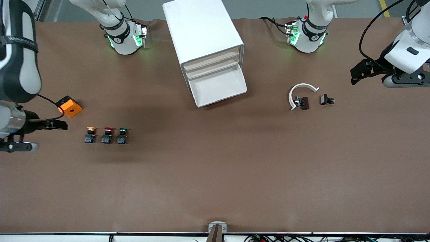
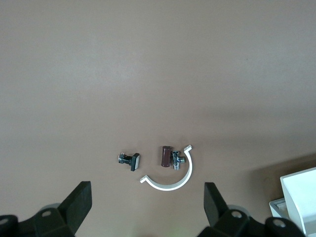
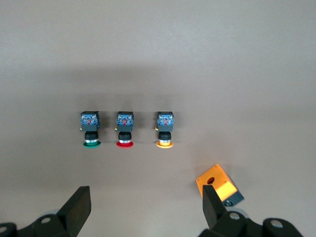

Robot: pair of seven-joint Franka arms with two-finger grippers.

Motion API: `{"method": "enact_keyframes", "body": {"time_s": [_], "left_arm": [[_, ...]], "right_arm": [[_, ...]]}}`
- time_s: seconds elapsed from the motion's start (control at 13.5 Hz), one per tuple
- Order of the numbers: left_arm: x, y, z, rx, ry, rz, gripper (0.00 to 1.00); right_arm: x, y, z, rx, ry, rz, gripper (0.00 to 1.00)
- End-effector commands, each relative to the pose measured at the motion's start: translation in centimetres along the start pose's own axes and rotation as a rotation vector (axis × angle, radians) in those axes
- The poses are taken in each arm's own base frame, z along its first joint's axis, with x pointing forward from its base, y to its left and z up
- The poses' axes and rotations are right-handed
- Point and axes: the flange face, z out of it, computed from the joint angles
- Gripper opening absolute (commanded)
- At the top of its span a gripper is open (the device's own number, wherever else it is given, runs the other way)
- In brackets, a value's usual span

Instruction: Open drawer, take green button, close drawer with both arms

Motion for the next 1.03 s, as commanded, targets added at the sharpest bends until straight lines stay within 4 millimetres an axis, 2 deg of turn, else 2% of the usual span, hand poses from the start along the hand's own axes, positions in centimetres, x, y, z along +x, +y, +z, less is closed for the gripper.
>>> {"method": "enact_keyframes", "body": {"time_s": [0.0,0.22,0.37,0.74,0.81,0.96], "left_arm": [[-0.4,-0.3,-0.7,0.014,0.000,0.004,1.00],[-0.3,-0.5,-0.6,0.014,0.000,0.001,1.00],[-0.1,-0.5,-0.6,0.015,0.008,0.001,1.00],[-0.1,-0.9,-0.5,0.016,0.006,-0.007,1.00],[-0.2,-0.9,-0.4,0.016,0.005,-0.007,1.00],[0.0,-1.0,-0.4,0.016,0.011,-0.006,1.00]], "right_arm": [[-1.0,0.5,-3.8,-0.014,0.004,-0.007,1.00],[-1.4,-0.3,-7.2,-0.022,0.051,-0.007,1.00],[-2.2,0.5,-10.0,0.000,0.093,0.003,1.00],[-4.6,-0.2,-13.9,0.025,0.083,0.000,1.00],[-6.0,-0.5,-15.5,0.036,0.098,-0.008,1.00],[-7.0,-1.3,-16.5,0.040,0.105,-0.016,1.00]]}}
